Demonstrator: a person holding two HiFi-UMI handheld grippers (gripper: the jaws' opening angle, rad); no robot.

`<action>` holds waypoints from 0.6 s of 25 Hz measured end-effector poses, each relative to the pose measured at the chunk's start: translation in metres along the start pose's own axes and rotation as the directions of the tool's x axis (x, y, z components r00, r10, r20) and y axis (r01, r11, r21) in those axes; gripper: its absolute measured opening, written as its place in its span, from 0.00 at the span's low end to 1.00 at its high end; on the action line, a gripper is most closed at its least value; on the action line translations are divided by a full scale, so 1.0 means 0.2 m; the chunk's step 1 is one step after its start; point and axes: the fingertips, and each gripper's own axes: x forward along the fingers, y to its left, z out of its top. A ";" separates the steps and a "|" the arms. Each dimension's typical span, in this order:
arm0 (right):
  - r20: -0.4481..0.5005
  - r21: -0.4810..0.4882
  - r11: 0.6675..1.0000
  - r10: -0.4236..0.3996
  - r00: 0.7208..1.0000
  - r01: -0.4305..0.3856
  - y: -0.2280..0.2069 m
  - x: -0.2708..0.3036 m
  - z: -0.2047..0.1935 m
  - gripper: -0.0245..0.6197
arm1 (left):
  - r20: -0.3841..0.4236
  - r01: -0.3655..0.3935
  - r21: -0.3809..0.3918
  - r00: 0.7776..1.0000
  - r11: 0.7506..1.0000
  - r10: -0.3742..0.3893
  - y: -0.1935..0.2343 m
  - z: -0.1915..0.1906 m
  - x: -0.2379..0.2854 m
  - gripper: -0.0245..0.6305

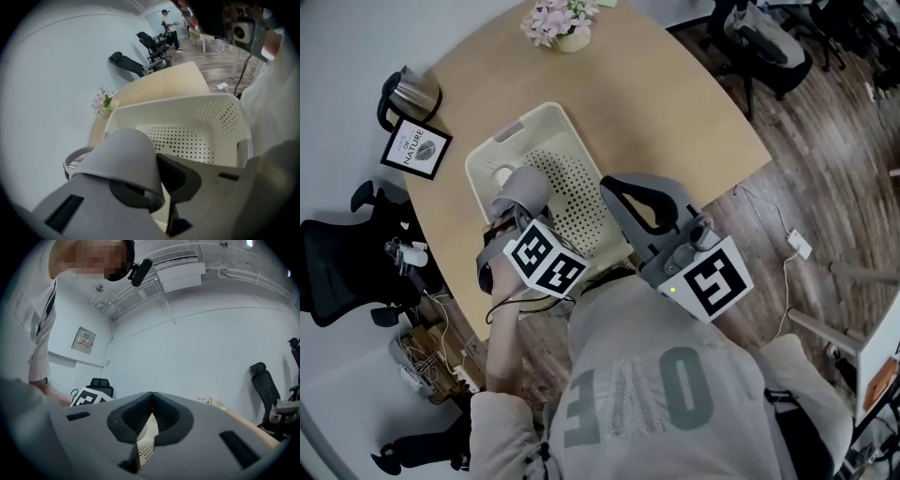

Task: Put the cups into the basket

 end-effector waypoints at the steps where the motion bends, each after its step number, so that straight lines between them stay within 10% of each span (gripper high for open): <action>1: -0.004 0.001 1.000 -0.010 1.000 0.010 0.00 0.00 -0.01 0.04 | -0.020 0.026 0.034 0.999 0.999 -0.025 -0.03 -0.01 0.03 0.11; 15: -0.046 -0.001 0.998 -0.057 0.997 0.057 0.02 -0.05 -0.09 0.04 | -0.276 0.274 0.421 0.947 0.865 -0.165 -0.30 -0.17 0.43 0.12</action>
